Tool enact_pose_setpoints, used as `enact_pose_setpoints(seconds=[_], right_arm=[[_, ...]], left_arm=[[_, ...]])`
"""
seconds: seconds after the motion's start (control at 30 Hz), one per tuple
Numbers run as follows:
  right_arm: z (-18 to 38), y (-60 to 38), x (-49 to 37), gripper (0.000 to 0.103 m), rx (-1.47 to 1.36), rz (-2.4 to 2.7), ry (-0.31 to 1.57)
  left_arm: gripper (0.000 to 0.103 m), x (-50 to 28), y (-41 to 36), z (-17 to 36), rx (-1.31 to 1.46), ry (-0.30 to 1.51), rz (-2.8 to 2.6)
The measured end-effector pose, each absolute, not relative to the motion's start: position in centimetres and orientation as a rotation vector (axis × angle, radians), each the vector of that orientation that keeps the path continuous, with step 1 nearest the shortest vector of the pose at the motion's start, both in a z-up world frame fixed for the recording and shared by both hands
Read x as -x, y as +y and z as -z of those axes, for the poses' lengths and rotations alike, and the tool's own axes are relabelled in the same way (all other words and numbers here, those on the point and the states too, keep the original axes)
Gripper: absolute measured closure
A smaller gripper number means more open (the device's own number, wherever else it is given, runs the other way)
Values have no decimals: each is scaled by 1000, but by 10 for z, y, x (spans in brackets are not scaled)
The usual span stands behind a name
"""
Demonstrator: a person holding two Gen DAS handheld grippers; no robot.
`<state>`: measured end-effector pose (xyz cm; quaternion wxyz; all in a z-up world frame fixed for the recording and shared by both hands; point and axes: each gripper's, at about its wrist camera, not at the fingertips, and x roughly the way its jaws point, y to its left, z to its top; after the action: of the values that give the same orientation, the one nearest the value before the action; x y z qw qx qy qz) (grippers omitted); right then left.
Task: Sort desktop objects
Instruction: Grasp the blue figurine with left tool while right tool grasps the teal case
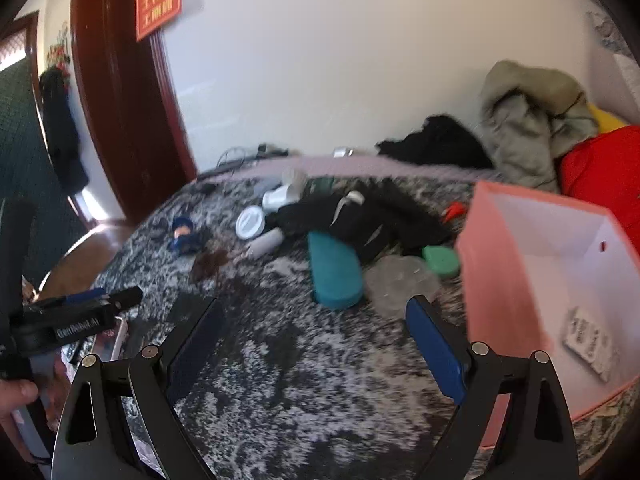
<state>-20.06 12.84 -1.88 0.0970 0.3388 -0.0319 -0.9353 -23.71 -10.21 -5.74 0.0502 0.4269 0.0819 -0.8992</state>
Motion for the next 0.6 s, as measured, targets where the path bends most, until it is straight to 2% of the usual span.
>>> enact_pose_setpoints(seconds=[0.27, 0.47, 0.6], right_arm=[[75, 112, 262, 8, -1164, 2739, 28], [105, 116, 315, 8, -1297, 2715, 8], [120, 106, 344, 8, -1318, 2705, 74]], left_arm=[[28, 295, -136, 84, -1356, 281, 2632], [27, 355, -152, 96, -1340, 298, 2582], [27, 392, -164, 112, -1346, 313, 2527]])
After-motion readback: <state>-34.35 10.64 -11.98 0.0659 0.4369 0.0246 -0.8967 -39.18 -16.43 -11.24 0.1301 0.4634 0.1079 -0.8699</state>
